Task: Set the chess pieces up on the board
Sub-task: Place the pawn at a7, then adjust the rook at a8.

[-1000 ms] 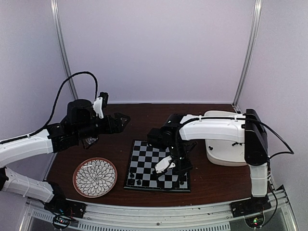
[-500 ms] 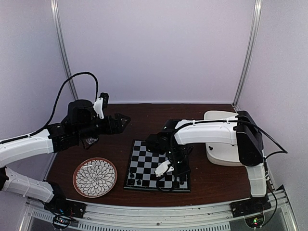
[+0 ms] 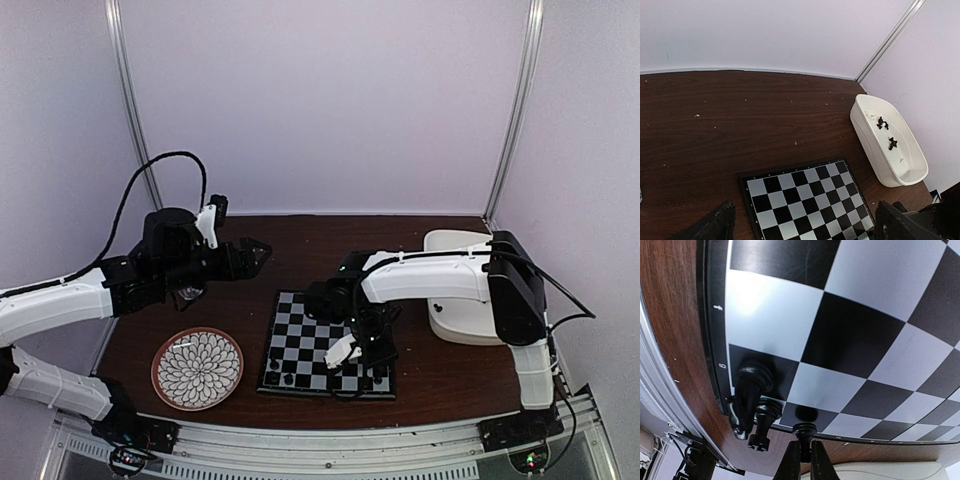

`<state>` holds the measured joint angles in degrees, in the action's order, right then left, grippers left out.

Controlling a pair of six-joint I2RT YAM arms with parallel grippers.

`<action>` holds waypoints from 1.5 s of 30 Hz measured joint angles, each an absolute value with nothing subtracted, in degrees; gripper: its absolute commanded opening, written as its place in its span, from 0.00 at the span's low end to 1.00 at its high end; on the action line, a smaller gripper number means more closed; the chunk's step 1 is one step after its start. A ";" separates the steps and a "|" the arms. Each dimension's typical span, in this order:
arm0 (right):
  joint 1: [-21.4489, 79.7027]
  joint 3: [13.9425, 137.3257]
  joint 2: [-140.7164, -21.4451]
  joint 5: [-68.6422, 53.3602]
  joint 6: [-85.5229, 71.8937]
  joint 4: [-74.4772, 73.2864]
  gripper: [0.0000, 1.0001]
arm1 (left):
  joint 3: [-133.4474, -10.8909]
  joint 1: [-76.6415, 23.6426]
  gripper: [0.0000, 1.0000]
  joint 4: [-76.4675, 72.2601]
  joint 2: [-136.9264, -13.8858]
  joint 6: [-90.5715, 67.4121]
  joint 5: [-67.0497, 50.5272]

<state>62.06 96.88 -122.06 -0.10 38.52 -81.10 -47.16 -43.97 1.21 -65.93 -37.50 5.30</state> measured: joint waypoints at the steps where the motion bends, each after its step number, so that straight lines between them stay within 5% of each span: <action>1: 62.06 96.82 -122.08 0.05 38.48 -80.97 0.06 | -47.16 -43.97 0.97 1.21 -65.95 -37.52 5.30; 29: 61.32 96.40 -116.99 1.48 37.10 -81.60 0.25 | -47.27 -43.97 0.98 1.37 -67.83 -38.83 4.45; 39: 55.72 83.02 -98.59 -12.97 43.03 -71.99 0.22 | -48.34 -43.97 0.98 0.97 -69.49 -38.81 2.76; 45: 56.21 78.24 -97.71 -17.21 47.42 -65.04 0.28 | -48.71 -43.97 0.98 1.06 -70.32 -38.81 2.44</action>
